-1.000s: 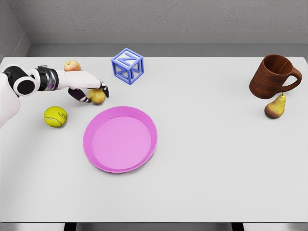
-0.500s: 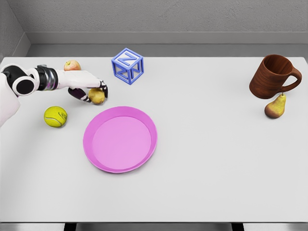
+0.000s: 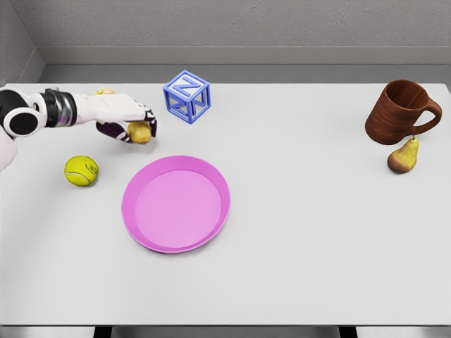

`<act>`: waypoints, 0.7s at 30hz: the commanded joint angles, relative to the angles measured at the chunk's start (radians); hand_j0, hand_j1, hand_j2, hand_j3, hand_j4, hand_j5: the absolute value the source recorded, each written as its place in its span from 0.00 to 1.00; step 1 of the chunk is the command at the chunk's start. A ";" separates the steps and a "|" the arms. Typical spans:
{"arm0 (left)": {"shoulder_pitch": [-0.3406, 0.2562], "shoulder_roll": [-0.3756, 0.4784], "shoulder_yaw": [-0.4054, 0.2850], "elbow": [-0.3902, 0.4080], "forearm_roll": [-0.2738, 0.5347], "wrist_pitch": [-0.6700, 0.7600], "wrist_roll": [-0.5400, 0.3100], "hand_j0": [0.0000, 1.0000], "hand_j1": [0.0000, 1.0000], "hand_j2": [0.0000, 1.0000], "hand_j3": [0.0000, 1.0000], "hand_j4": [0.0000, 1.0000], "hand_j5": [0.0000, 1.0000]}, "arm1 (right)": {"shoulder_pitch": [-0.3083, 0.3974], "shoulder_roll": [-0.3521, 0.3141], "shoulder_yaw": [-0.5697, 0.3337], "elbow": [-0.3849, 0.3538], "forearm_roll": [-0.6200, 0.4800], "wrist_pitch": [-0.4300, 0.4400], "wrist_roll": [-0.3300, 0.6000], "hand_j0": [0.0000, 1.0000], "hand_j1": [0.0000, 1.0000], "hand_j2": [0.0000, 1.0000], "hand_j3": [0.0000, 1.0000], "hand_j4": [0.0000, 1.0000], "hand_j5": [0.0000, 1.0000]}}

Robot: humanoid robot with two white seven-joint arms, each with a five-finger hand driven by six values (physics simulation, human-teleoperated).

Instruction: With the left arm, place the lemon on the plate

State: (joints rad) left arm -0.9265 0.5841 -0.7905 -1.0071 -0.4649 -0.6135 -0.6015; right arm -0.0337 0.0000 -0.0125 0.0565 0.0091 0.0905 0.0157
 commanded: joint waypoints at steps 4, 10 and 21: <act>0.014 0.057 0.002 -0.088 0.048 0.003 0.000 0.51 0.51 0.51 0.51 0.51 0.51 | 0.000 0.000 0.000 0.000 0.000 0.000 0.001 1.00 1.00 1.00 1.00 1.00 1.00; 0.035 0.112 0.004 -0.194 0.088 0.003 0.000 0.51 0.51 0.51 0.51 0.51 0.51 | 0.000 0.000 0.000 0.000 0.000 0.000 0.000 1.00 1.00 1.00 1.00 1.00 1.00; 0.084 0.161 0.036 -0.309 0.117 0.003 -0.001 0.51 0.51 0.51 0.51 0.51 0.51 | 0.000 0.000 0.000 0.000 0.000 0.000 0.000 1.00 1.00 1.00 1.00 1.00 1.00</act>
State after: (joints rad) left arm -0.8237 0.7375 -0.7722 -1.2942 -0.3578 -0.6145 -0.6032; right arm -0.0338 0.0001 -0.0125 0.0564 0.0091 0.0905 0.0157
